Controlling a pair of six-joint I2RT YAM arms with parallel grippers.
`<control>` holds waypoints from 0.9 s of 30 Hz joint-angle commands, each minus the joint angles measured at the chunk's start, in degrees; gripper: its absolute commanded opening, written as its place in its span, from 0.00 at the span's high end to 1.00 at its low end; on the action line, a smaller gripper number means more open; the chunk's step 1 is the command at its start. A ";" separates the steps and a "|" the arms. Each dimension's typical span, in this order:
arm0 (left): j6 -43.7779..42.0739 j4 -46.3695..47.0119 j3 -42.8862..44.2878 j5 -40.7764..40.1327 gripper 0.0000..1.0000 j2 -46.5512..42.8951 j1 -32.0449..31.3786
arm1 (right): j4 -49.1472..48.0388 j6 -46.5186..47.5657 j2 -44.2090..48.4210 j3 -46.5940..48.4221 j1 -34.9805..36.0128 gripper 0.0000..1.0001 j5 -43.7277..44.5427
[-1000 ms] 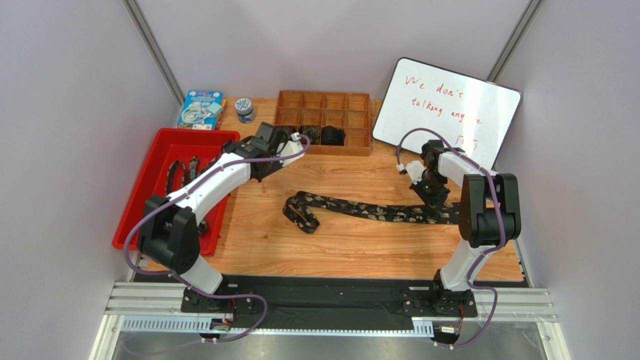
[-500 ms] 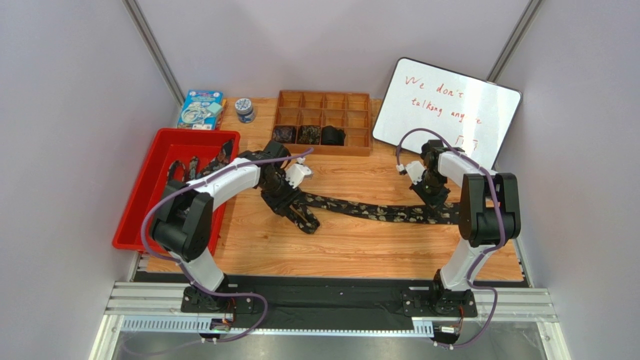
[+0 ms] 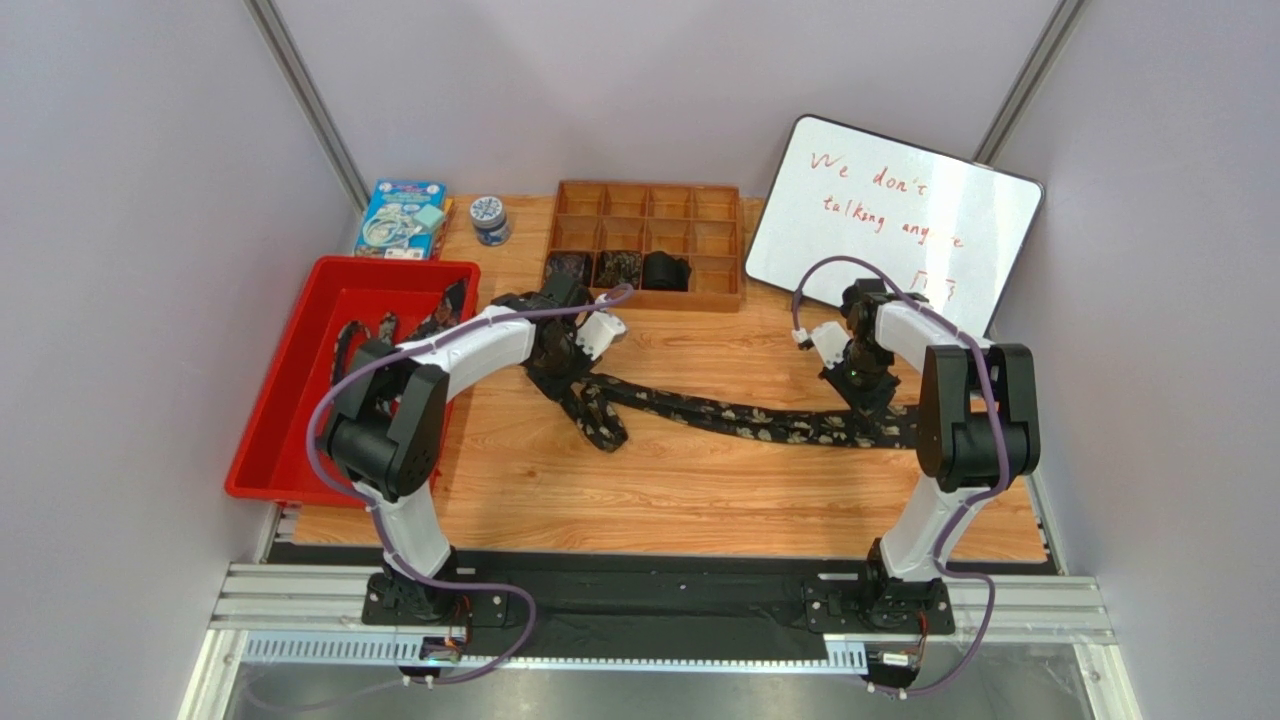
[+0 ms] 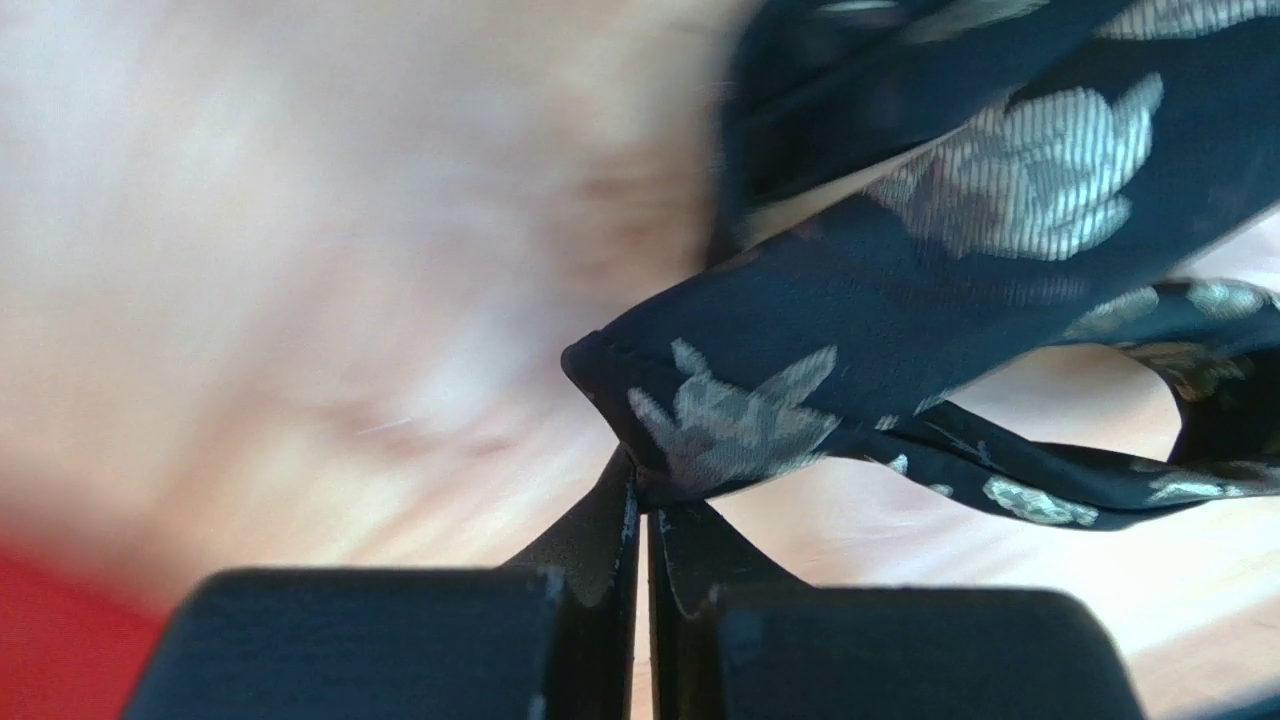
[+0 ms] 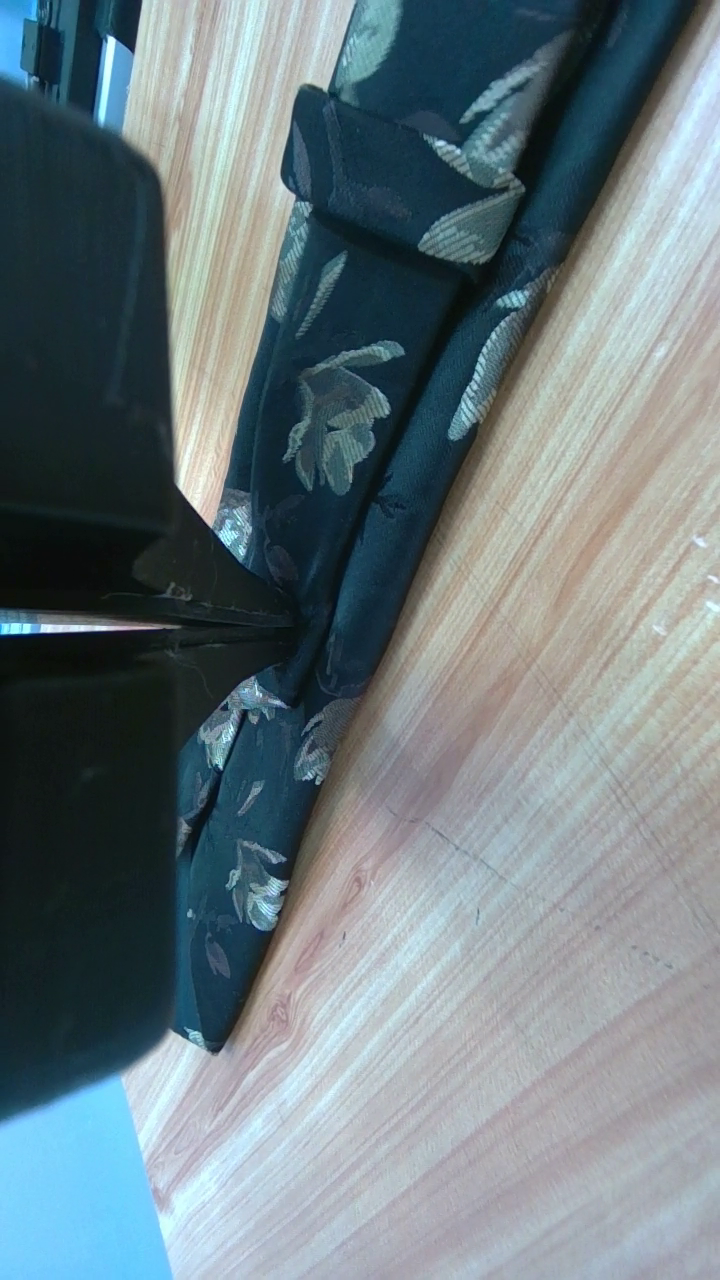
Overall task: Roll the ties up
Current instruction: Flatten out the tie at the center of the board.
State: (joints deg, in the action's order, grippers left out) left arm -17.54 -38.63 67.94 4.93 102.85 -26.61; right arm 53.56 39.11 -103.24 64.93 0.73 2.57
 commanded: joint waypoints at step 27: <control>-4.63 -6.89 4.73 13.79 0.44 -9.44 9.12 | -0.83 9.76 3.84 -5.34 -3.02 1.00 -0.37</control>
State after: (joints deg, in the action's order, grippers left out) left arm -35.94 -32.99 70.76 3.44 85.95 -16.95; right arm 54.15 47.09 -99.61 60.03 -1.96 3.14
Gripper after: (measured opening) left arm 0.566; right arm 0.005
